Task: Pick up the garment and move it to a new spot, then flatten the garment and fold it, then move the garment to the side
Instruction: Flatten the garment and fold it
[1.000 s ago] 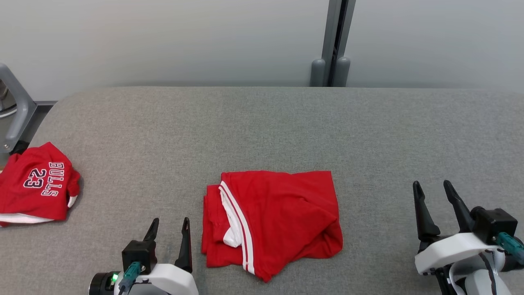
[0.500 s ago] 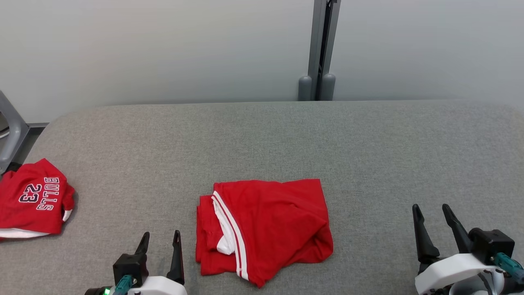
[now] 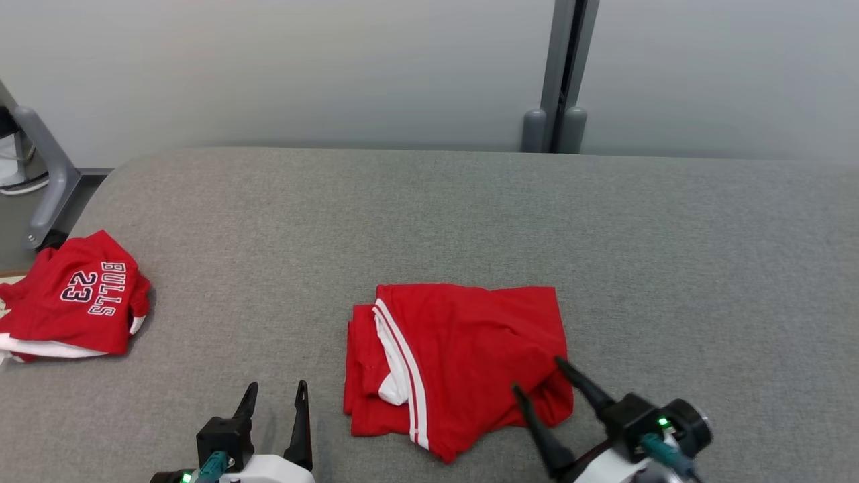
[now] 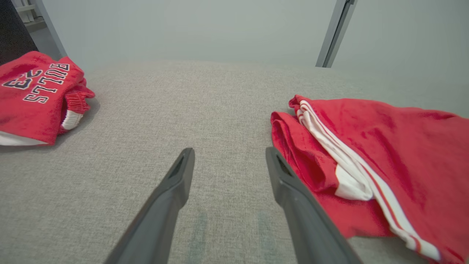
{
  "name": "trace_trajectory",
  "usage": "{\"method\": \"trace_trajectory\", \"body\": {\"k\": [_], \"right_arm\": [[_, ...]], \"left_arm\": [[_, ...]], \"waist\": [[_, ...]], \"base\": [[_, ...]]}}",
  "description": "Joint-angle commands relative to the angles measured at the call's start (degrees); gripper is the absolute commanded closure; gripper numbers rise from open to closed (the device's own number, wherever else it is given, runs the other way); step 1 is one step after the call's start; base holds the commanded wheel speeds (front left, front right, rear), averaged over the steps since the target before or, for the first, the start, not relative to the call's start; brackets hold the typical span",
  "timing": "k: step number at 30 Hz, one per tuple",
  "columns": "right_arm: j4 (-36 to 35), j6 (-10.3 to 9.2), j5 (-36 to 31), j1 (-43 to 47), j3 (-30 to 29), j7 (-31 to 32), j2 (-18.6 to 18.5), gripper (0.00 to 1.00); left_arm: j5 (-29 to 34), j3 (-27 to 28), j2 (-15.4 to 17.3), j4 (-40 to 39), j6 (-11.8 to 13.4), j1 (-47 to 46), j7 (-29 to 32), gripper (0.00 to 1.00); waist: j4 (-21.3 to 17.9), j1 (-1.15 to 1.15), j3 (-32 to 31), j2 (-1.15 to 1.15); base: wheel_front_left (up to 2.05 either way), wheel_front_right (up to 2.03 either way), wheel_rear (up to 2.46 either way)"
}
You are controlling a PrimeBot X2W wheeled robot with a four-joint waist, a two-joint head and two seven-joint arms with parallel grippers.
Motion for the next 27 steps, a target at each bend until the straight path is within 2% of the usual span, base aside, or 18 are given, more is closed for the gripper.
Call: {"method": "trace_trajectory", "body": {"k": [1,5,11,19,20,24,27], "right_arm": [[0.5,-0.02,-0.9,-0.8,2.6,-0.3,-0.3,0.0],[3.9,-0.02,-0.8,-2.8,12.4,-0.3,-0.4,0.0],[11.7,-0.02,-0.8,-7.3,20.6,-0.3,-0.4,0.0],[18.7,-0.02,-1.8,-10.8,23.0,-0.3,-0.3,0.0],[19.1,-0.02,-2.0,-11.0,23.0,-0.3,-0.3,0.09],[20.4,-0.02,-1.9,-11.6,22.5,-0.3,-0.3,1.0],[19.5,-0.03,-0.9,-12.0,21.9,-0.3,-0.4,1.0]], "left_arm": [[-0.5,-0.2,0.3,0.1,0.1,-0.6,-0.3,0.0],[-1.2,-0.9,0.2,0.4,0.2,-1.0,-0.3,0.0],[-1.9,-1.5,0.3,0.4,0.4,-1.6,-0.3,0.0],[-2.8,-2.4,0.3,0.1,0.8,-1.8,-0.3,0.0],[-2.9,-2.4,0.3,0.1,0.9,-1.9,-0.3,0.0],[-3.2,-2.5,0.3,0.0,1.0,-2.3,-0.3,0.0],[-3.4,-2.5,0.3,0.0,1.0,-2.6,-0.3,0.0]], "waist": [[1.1,0.0,0.8,0.0],[3.0,0.0,1.7,0.0],[5.5,0.0,3.1,0.0],[6.8,0.0,4.2,0.0],[6.8,0.0,4.3,0.0],[6.7,0.0,4.7,0.0],[6.6,0.0,5.1,0.0]], "base": [[0.0,0.0,0.0],[0.0,0.0,0.0],[0.0,0.0,0.0],[0.0,0.0,0.0],[0.0,0.0,0.0],[0.0,0.0,0.0],[0.0,0.0,0.0]]}}
